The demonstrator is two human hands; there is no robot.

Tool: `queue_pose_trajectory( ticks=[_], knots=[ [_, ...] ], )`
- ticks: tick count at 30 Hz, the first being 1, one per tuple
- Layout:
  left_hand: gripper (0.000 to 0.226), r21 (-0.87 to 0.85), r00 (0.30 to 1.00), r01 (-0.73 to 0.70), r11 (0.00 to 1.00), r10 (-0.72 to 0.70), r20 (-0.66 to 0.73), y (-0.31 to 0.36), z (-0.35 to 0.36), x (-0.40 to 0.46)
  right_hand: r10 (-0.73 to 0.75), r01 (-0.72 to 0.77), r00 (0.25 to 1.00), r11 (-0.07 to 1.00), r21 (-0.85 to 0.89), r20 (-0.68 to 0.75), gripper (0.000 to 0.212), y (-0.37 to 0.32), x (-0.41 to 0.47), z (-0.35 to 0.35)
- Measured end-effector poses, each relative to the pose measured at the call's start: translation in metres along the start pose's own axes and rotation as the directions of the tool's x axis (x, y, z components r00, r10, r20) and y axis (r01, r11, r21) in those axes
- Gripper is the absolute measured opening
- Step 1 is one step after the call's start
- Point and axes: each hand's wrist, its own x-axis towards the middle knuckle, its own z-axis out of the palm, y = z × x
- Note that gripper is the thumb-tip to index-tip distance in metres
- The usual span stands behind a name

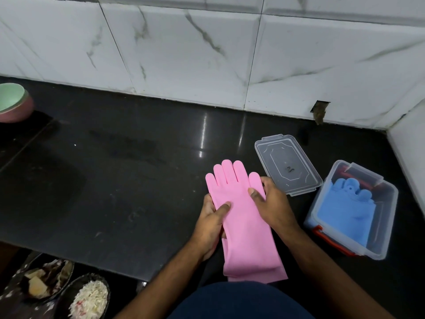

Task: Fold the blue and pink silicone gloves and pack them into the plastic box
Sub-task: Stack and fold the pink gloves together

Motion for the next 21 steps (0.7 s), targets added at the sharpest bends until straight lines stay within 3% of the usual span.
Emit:
queue_pose_trajectory(
  ticks=[11, 17, 19, 21],
  knots=[
    [0.035, -0.011, 0.996, -0.086, 0.996, 0.086, 0.017, 0.002, 0.007, -0.011, 0.17, -0.201, 0.937, 0.977, 0.074, 0.304, 0.087, 0.015, -0.07, -0.028],
    [0.056, -0.024, 0.994, -0.109, 0.994, 0.109, 0.031, 0.0, 0.013, -0.033, 0.183, -0.17, 0.94, 0.983, -0.071, 0.288, 0.091, 0.01, -0.081, -0.033],
    [0.073, 0.193, 0.98, -0.201, 0.961, 0.196, 0.04, -0.003, 0.011, -0.045, 0.184, -0.15, 0.948, 0.978, -0.147, 0.258, 0.089, 0.009, -0.087, -0.028],
    [0.086, 0.522, 0.956, -0.275, 0.807, 0.288, 0.059, -0.005, 0.009, -0.052, 0.171, -0.123, 0.963, 0.967, -0.224, 0.209, 0.087, 0.009, -0.095, -0.02]
  ],
)
